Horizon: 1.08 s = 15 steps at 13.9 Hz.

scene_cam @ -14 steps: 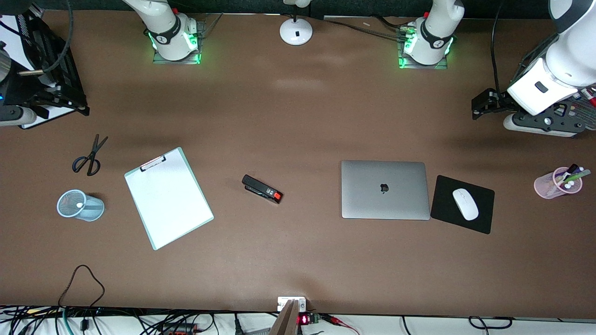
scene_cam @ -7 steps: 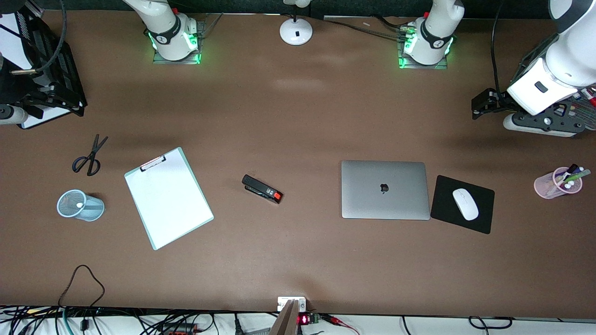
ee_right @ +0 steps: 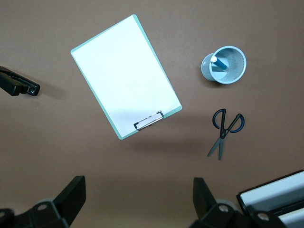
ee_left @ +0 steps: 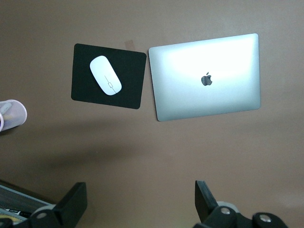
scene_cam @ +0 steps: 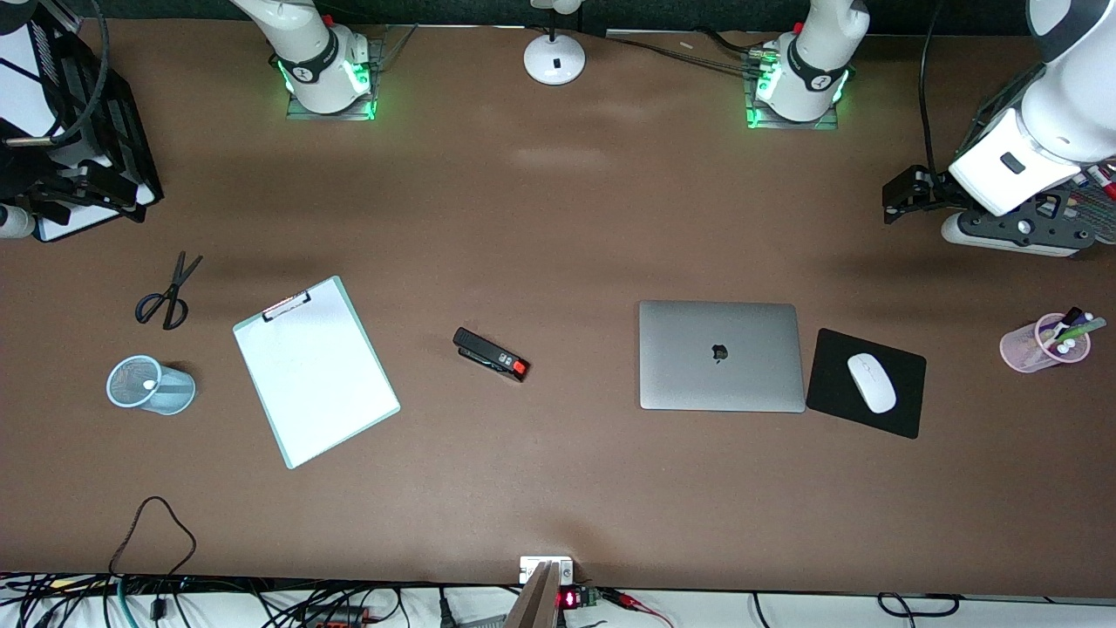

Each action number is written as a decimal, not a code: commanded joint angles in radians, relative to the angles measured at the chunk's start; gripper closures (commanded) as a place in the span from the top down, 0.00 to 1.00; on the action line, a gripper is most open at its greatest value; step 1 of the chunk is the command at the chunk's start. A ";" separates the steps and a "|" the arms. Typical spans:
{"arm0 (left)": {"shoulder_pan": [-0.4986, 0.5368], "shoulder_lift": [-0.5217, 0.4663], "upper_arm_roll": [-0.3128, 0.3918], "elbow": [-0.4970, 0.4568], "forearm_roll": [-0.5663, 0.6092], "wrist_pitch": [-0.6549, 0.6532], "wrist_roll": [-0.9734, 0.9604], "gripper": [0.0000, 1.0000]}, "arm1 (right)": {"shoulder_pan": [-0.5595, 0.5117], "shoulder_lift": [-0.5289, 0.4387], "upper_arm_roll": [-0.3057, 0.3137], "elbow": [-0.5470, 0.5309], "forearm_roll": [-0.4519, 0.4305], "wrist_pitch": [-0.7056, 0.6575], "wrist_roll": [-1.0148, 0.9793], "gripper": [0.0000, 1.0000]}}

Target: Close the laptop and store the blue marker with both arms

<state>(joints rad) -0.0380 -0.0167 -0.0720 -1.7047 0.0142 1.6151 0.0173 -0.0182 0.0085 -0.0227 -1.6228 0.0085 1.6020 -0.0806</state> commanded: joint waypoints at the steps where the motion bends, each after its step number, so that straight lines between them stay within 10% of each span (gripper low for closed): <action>1: 0.003 -0.014 0.000 -0.004 -0.017 -0.011 0.018 1.00 | -0.005 -0.004 0.009 0.004 -0.010 -0.001 0.012 1.00; 15: 0.001 -0.014 -0.005 -0.004 -0.016 -0.014 0.007 1.00 | 0.009 -0.016 0.020 -0.002 -0.028 0.039 0.073 1.00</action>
<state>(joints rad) -0.0382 -0.0167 -0.0764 -1.7047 0.0142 1.6116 0.0173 -0.0107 0.0051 -0.0116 -1.6226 -0.0041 1.6317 -0.0305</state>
